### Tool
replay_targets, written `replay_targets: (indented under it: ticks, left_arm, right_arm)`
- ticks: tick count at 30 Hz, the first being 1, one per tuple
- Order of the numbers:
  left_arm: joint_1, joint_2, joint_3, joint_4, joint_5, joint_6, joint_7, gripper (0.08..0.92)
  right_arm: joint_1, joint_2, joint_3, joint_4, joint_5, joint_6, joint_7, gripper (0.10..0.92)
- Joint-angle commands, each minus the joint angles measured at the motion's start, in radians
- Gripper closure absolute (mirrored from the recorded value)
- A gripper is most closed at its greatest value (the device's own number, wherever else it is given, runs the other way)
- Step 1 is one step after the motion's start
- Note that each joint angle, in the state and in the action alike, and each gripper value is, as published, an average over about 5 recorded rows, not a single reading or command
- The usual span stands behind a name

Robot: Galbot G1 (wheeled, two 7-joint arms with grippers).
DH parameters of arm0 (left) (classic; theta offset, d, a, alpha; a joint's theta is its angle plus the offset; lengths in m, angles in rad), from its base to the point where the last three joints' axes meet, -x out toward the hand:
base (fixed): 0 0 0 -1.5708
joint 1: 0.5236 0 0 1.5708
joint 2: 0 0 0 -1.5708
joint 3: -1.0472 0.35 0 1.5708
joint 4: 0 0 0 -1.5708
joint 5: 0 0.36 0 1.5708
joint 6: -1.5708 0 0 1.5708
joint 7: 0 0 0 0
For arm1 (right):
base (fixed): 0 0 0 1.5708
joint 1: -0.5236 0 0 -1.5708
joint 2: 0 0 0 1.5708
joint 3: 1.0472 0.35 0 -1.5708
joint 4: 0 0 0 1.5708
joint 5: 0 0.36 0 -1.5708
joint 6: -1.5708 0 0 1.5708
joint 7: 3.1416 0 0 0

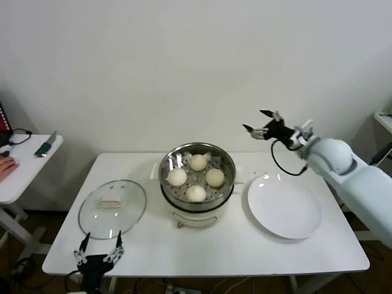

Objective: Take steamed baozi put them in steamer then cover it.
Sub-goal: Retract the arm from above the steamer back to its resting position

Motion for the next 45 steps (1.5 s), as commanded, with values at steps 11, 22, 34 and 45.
replay_targets:
  ticks: [11,22,34,45]
  left_arm:
    - [0.002,0.026,-0.003,0.011,0.078,-0.056,-0.010,0.177]
    - [0.006,0.026,-0.002,0.026,0.177,-0.094,-0.025,0.177]
    - [-0.010,0.140,-0.045,0.073,0.652,-0.206,-0.137,0.177]
    - [-0.189,0.212,-0.048,0.317,1.156,-0.174,-0.421,0.177]
  right_arm:
    - [-1.106,0.326,0.930,0.170,-0.225,0.410,0.066,0.203]
    - [-1.273,0.496,0.916,0.175,-0.264,0.656,0.061,0.203]
    - [-1.256,0.535,0.798,0.060,-0.276,0.742,0.102,0.203]
    - [-1.229,0.554,0.739,0.032,-0.313,0.742,0.109,0.203]
